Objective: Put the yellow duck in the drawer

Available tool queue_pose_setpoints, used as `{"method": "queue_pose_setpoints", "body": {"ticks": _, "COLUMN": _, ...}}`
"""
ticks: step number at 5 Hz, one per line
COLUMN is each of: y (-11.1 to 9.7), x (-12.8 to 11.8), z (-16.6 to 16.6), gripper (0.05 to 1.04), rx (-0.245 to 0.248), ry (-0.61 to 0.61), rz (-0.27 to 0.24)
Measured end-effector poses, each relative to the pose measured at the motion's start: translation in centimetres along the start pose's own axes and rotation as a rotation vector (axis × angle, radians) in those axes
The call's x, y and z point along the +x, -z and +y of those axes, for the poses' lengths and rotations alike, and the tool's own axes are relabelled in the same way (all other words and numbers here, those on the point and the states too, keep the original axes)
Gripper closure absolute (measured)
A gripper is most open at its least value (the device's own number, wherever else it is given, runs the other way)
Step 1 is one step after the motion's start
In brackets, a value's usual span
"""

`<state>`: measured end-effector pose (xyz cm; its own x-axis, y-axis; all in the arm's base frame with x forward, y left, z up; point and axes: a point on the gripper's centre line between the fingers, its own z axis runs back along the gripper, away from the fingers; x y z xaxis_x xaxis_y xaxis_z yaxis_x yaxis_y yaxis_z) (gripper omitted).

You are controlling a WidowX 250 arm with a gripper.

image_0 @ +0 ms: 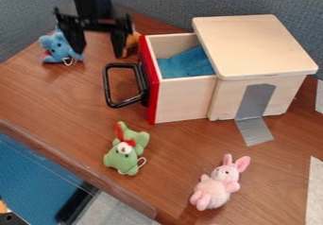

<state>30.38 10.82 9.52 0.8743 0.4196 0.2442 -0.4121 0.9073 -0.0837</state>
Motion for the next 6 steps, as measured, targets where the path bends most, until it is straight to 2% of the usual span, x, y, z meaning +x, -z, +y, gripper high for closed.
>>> {"method": "queue_pose_setpoints", "body": {"ticks": 1, "y": 0.4, "x": 4.1, "z": 1.6, "gripper": 0.083, "rx": 0.007, "ry": -0.068, "rz": -0.026}}
{"method": "queue_pose_setpoints", "body": {"ticks": 2, "y": 1.8, "x": 6.9, "z": 1.9, "gripper": 0.082, "rx": 0.016, "ry": -0.105, "rz": -0.042}}
{"method": "queue_pose_setpoints", "body": {"ticks": 3, "y": 3.2, "x": 8.6, "z": 0.7, "gripper": 0.082, "rx": 0.012, "ry": -0.114, "rz": -0.05}}
{"method": "queue_pose_setpoints", "body": {"ticks": 4, "y": 4.8, "x": 9.6, "z": -1.8, "gripper": 0.082, "rx": 0.011, "ry": -0.094, "rz": -0.047}}
{"method": "queue_pose_setpoints", "body": {"ticks": 5, "y": 6.1, "x": 10.5, "z": -3.0, "gripper": 0.082, "rx": 0.028, "ry": -0.091, "rz": -0.054}}
{"method": "queue_pose_setpoints", "body": {"ticks": 6, "y": 7.8, "x": 11.3, "z": -2.6, "gripper": 0.082, "rx": 0.058, "ry": -0.113, "rz": -0.046}}
